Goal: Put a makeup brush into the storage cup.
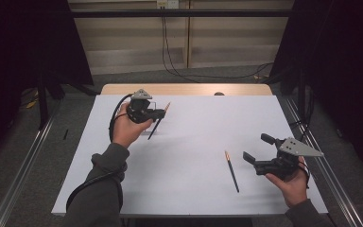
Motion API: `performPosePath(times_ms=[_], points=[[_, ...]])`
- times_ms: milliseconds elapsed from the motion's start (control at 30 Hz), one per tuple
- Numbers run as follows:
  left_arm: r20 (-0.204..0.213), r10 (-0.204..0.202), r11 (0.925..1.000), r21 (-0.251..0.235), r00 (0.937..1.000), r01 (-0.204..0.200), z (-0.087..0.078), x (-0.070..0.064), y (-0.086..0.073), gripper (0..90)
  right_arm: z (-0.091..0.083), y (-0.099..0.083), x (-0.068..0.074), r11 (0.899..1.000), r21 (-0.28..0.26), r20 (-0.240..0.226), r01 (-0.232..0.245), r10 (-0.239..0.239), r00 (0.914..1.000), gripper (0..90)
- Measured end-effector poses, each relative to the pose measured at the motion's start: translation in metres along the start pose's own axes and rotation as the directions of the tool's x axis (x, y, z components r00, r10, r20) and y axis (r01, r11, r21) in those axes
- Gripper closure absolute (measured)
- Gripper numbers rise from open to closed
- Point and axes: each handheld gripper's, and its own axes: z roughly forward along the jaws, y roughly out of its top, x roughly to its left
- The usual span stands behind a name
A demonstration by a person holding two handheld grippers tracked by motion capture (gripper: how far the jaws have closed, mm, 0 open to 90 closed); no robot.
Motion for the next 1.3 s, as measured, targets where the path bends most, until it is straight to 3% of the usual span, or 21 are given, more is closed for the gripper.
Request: performPosePath(times_ms=[233,267,567,800,967,1133,1167,1300], points=[[-0.005,-0.012,0.9974,-0.071,0.9999,0.012,-0.002,-0.001,0.003,84.1,0.000,0.000,0.000,1.000,-0.002,0.002,-0.005,0.005,1.0000,1.4],[-0.020,-0.012,0.9968,-0.079,0.9997,0.011,-0.003,-0.001,0.004,84.2,0.000,0.000,0.000,1.000,-0.003,0.002,-0.006,0.006,1.0000,1.4],[-0.049,-0.045,0.9867,-0.158,0.9978,0.037,-0.007,-0.001,0.006,84.1,0.000,0.000,-0.001,1.000,-0.005,0.007,-0.003,0.003,1.0000,1.4],[-0.048,-0.088,0.9704,-0.230,0.9950,0.075,-0.010,0.000,0.007,84.1,-0.001,0.000,-0.001,1.000,-0.004,0.007,-0.004,0.004,1.0000,1.4],[-0.070,-0.087,0.9659,-0.250,0.9938,0.066,-0.012,0.000,0.009,84.1,-0.001,0.000,-0.001,1.000,-0.002,0.006,-0.003,0.003,1.0000,1.4],[-0.059,-0.111,0.9526,-0.291,0.9921,0.090,-0.015,0.001,0.011,84.1,-0.001,0.000,-0.001,1.000,-0.003,0.007,-0.002,0.002,1.0000,1.4],[-0.059,-0.125,0.9467,-0.306,0.9905,0.101,-0.015,0.001,0.012,84.1,-0.001,0.000,-0.001,1.000,-0.001,0.007,-0.003,0.003,1.0000,1.4],[-0.058,-0.128,0.9410,-0.322,0.9900,0.103,-0.019,0.003,0.013,84.1,-0.001,0.001,-0.001,1.000,-0.005,0.006,-0.007,0.007,1.0000,1.4]])
